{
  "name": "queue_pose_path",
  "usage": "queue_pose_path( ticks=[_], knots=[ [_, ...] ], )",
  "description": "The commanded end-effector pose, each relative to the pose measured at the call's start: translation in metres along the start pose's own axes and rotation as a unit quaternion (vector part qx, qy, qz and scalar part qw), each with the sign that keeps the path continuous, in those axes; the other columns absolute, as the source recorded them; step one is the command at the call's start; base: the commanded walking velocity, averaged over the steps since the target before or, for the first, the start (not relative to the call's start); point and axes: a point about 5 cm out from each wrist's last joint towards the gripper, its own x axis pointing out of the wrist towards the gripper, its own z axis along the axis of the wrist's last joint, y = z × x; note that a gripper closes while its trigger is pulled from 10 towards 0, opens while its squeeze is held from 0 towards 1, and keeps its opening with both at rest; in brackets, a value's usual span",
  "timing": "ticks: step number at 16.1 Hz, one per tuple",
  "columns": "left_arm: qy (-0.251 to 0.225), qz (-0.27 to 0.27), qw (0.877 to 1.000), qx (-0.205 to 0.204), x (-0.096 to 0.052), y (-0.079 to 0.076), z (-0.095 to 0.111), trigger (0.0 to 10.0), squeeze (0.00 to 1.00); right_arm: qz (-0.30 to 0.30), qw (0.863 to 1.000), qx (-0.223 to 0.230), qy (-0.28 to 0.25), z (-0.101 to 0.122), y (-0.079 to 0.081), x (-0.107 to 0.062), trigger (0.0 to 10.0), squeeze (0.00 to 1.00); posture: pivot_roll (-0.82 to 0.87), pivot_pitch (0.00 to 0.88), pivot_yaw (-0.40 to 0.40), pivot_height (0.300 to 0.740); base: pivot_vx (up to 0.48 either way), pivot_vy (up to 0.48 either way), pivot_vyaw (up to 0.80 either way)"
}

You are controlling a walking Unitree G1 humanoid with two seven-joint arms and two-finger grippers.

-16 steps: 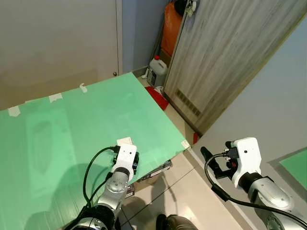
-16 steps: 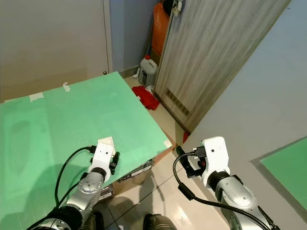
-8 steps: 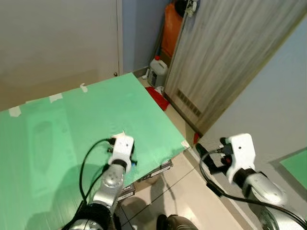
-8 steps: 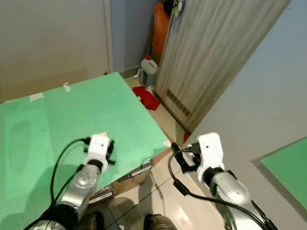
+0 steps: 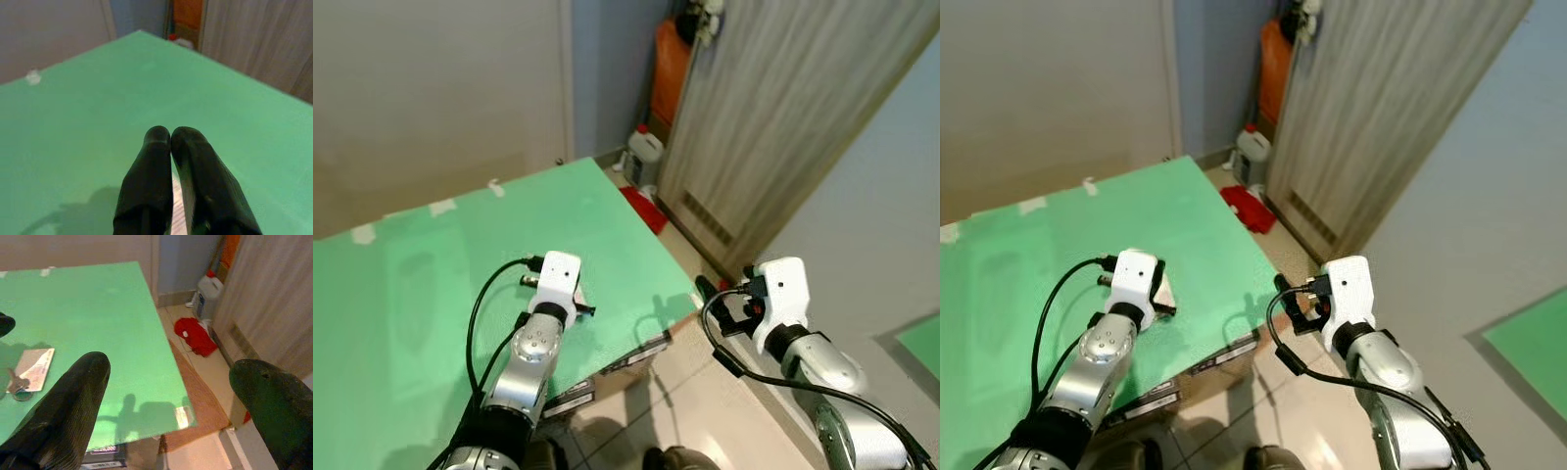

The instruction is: Hang keys on a hook

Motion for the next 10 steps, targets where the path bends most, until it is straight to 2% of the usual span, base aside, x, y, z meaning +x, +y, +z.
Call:
queue_pose_path(
  ticks=[1, 4, 5, 7, 10],
  knots=[
    [0.010, -0.013, 1.000, 0.002, -0.004, -0.007, -0.006, 10.0, 1.00, -0.010, 1.000, -0.006, 0.002, -0.001, -0.005, -0.003, 10.0, 0.00, -0.13, 0.085, -0.091, 0.740, 0.000, 0.000, 0.00],
    [0.018, -0.022, 1.000, 0.013, -0.010, -0.021, -0.011, 10.0, 1.00, -0.016, 1.000, -0.014, 0.009, -0.003, -0.011, -0.012, 10.0, 0.00, -0.16, 0.104, -0.097, 0.740, 0.000, 0.000, 0.00],
    [0.013, -0.030, 0.999, 0.032, -0.014, -0.029, -0.014, 10.0, 1.00, -0.021, 1.000, -0.016, 0.011, -0.004, -0.014, -0.016, 10.0, 0.00, -0.17, 0.108, -0.098, 0.740, 0.000, 0.000, 0.00],
    [0.034, -0.035, 0.999, 0.016, -0.016, -0.035, -0.021, 10.0, 1.00, -0.022, 1.000, -0.017, 0.013, -0.006, -0.014, -0.019, 10.0, 0.00, -0.17, 0.110, -0.099, 0.740, 0.000, 0.000, 0.00],
    [0.022, -0.025, 0.999, -0.002, -0.015, -0.033, -0.021, 10.0, 1.00, -0.021, 1.000, -0.017, 0.013, -0.005, -0.016, -0.023, 10.0, 0.00, -0.19, 0.108, -0.097, 0.740, 0.000, 0.000, 0.00]
  ],
)
